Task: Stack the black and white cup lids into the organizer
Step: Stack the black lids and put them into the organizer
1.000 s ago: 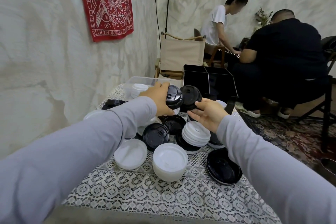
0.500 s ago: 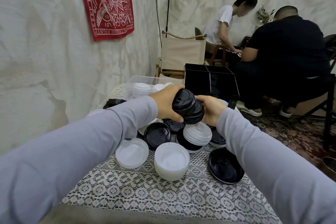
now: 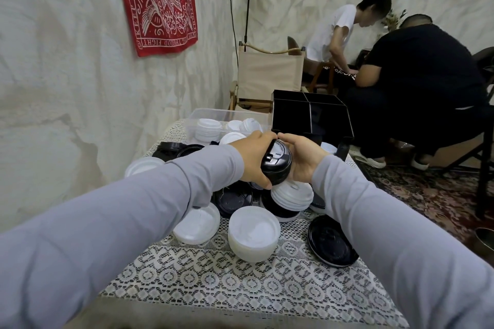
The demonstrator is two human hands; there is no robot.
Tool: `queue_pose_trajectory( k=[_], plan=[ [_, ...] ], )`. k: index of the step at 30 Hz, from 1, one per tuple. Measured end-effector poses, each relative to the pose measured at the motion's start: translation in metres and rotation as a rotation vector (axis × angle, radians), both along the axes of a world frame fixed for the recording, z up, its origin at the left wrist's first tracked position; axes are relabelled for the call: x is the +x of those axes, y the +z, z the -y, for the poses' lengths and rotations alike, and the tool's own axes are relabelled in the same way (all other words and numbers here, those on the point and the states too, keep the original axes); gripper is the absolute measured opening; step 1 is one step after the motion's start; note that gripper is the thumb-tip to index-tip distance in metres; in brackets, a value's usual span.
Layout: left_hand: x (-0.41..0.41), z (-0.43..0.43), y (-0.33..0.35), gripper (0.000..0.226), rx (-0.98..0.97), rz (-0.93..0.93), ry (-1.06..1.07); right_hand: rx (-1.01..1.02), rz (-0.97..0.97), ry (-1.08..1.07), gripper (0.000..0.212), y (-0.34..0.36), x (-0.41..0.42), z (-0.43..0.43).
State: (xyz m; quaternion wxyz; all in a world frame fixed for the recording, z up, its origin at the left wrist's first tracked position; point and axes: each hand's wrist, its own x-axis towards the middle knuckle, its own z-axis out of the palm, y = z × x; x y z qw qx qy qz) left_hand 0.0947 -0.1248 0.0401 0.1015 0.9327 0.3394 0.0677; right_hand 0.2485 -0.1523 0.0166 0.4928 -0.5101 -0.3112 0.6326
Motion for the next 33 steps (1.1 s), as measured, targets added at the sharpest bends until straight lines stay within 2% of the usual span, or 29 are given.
queue_pose_trajectory(
  k=[5, 10, 17, 24, 26, 28, 30, 33],
  plan=[
    [0.001, 0.004, -0.001, 0.109, 0.026, -0.036, 0.027, 0.051, 0.047, 0.024, 0.025, 0.003, -0.002, -0.002],
    [0.003, 0.006, 0.001, 0.113, 0.025, -0.034, 0.051, 0.053, 0.054, 0.045, 0.031, 0.008, -0.005, -0.003],
    [0.003, 0.007, -0.003, 0.104, 0.105, -0.077, 0.090, 0.044, 0.099, -0.032, 0.027, 0.008, -0.010, -0.002],
    [0.003, 0.005, -0.010, 0.103, 0.079, -0.060, 0.101, 0.128, 0.242, -0.050, 0.019, 0.015, -0.016, 0.004],
    [0.002, 0.005, -0.009, 0.100, 0.065, -0.046, 0.109, 0.167, 0.341, -0.069, 0.019, 0.019, -0.013, 0.008],
    [0.001, 0.004, -0.008, 0.098, 0.057, -0.042, 0.123, 0.186, 0.526, -0.109, 0.021, 0.022, -0.003, 0.013],
    [-0.002, 0.002, -0.008, 0.099, 0.057, -0.045, 0.141, 0.218, 0.772, -0.155, 0.024, 0.024, 0.014, 0.018],
    [-0.007, -0.001, -0.007, 0.099, 0.054, -0.047, 0.169, 0.235, 1.244, -0.127, 0.023, 0.019, 0.048, 0.028]
  ],
)
